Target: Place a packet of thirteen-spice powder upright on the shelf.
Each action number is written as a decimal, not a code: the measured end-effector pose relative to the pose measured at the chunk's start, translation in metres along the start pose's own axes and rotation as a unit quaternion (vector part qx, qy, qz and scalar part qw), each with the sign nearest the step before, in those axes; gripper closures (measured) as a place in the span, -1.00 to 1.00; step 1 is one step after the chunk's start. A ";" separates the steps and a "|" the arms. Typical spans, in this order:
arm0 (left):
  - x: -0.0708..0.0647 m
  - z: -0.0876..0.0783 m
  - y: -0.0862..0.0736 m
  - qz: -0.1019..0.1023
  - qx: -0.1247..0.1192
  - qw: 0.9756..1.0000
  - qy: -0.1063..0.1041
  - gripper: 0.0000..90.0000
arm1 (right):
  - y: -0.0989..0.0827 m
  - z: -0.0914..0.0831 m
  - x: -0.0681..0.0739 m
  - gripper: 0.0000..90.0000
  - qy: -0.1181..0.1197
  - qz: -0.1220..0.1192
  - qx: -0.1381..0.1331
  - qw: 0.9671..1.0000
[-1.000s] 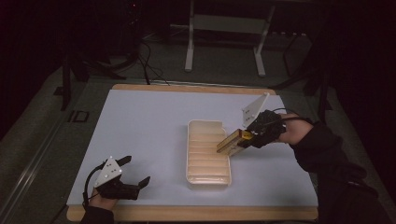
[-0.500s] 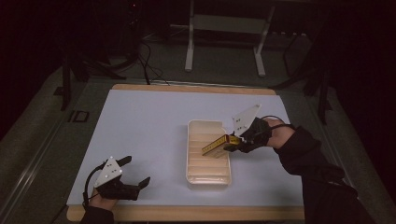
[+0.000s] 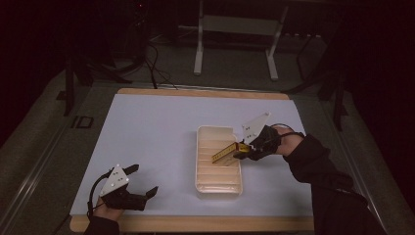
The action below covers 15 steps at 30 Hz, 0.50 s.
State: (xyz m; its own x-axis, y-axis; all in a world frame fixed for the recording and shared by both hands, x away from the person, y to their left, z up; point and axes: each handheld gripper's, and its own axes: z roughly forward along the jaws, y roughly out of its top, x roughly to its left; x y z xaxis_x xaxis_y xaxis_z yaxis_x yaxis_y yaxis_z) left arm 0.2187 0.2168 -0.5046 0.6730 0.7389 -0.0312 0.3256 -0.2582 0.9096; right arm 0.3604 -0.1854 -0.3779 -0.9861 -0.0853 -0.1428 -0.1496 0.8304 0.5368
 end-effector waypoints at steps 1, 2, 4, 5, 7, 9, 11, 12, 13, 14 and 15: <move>0.000 0.000 0.000 0.000 0.000 1.000 0.000 -0.98 | 0.000 0.000 0.001 0.51 0.000 -0.001 0.000 1.000; 0.000 0.000 0.000 0.000 0.000 1.000 0.000 -0.98 | 0.000 0.000 0.001 0.51 0.000 -0.003 -0.002 1.000; 0.000 0.000 0.000 0.001 0.001 1.000 0.000 -0.98 | 0.000 0.000 0.002 0.51 0.002 -0.004 -0.003 1.000; 0.000 0.000 0.000 0.001 0.002 1.000 0.000 -0.98 | 0.001 0.001 0.004 0.51 0.007 -0.010 -0.003 1.000; 0.000 0.000 0.000 0.001 0.002 1.000 0.000 -0.98 | 0.001 0.002 0.005 0.51 0.008 -0.013 0.000 1.000; 0.000 0.000 0.000 0.001 0.002 1.000 -0.001 -0.98 | 0.001 0.004 0.005 0.51 0.010 -0.011 0.003 1.000; 0.000 0.000 0.000 0.000 0.001 1.000 -0.001 -0.98 | 0.000 0.007 0.004 0.51 0.009 -0.010 0.005 1.000; 0.000 0.000 0.000 0.001 0.001 1.000 -0.001 -0.98 | 0.000 0.009 0.004 0.51 0.010 -0.008 0.008 1.000; 0.000 0.000 0.000 0.000 0.001 1.000 0.000 -0.98 | 0.000 0.011 0.003 0.51 0.010 -0.009 0.007 1.000; 0.000 0.000 0.000 0.000 0.001 1.000 -0.001 -0.98 | 0.000 0.014 0.003 0.50 0.010 -0.007 0.009 1.000; 0.000 0.000 0.000 0.001 0.001 1.000 -0.001 -0.98 | 0.000 0.016 0.003 0.50 0.010 -0.007 0.011 1.000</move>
State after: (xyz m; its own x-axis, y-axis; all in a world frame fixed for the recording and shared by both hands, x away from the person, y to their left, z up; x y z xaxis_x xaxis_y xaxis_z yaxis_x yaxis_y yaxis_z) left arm 0.2190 0.2168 -0.5048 0.6749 0.7373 -0.0303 0.3261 -0.2612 0.9085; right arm 0.3586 -0.1767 -0.3919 -0.9853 -0.1075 -0.1328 -0.1614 0.8406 0.5170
